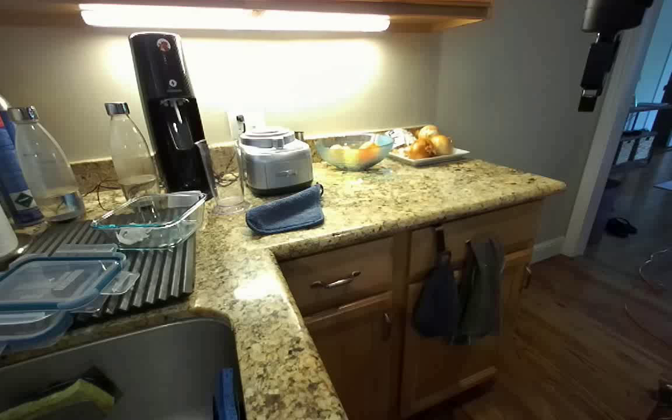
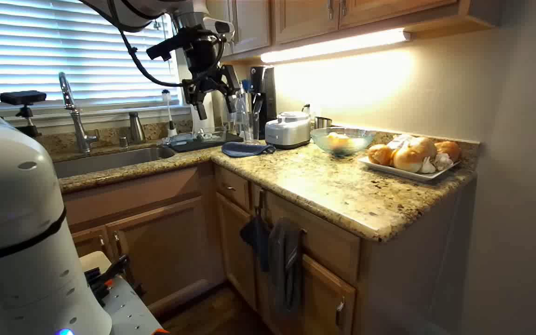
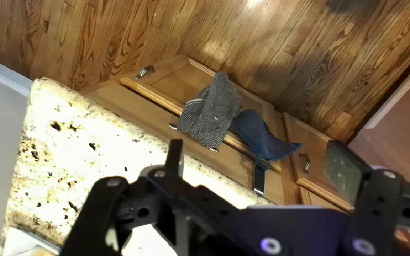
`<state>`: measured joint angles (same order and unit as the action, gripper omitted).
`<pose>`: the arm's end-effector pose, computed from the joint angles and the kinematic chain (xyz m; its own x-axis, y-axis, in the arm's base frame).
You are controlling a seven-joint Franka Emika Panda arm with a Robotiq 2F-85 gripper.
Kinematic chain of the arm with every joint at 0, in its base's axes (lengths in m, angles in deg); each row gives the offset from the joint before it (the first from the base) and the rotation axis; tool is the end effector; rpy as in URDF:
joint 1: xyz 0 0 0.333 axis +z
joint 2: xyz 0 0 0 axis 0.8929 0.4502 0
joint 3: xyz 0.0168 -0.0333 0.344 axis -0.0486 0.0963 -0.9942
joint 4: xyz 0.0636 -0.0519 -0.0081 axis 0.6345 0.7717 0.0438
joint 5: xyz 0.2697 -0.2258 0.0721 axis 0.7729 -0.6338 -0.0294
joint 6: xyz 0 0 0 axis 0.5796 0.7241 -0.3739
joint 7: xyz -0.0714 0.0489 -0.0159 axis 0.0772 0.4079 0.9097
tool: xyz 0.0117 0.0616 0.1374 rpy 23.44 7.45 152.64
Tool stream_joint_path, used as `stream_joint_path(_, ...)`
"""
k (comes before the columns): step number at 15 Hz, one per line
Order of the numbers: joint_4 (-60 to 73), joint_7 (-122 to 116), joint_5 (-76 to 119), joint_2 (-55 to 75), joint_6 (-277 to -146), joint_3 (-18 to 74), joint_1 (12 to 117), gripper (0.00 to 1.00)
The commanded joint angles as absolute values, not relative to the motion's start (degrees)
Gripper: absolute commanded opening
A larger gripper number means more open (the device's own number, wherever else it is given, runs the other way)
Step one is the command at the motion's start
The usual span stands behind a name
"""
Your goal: Unhang one cloth from the drawer and place it on the countertop
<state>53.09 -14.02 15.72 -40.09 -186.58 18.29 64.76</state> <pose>0.3332 0.0288 0.5115 0.9618 0.2700 0.0450 0.2554 -0.9444 0.2072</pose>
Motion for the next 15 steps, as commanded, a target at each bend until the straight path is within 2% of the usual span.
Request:
stream_joint_path(1,52.9,-13.5,15.2,-40.0,-186.3,19.2,65.9,1.0)
stream_joint_path(7,53.1,-12.8,15.2,-37.8,-188.2,19.7,65.3,1.0)
stream_joint_path(15,55.2,-4.6,16.5,-25.4,-202.6,21.3,63.3,1.0)
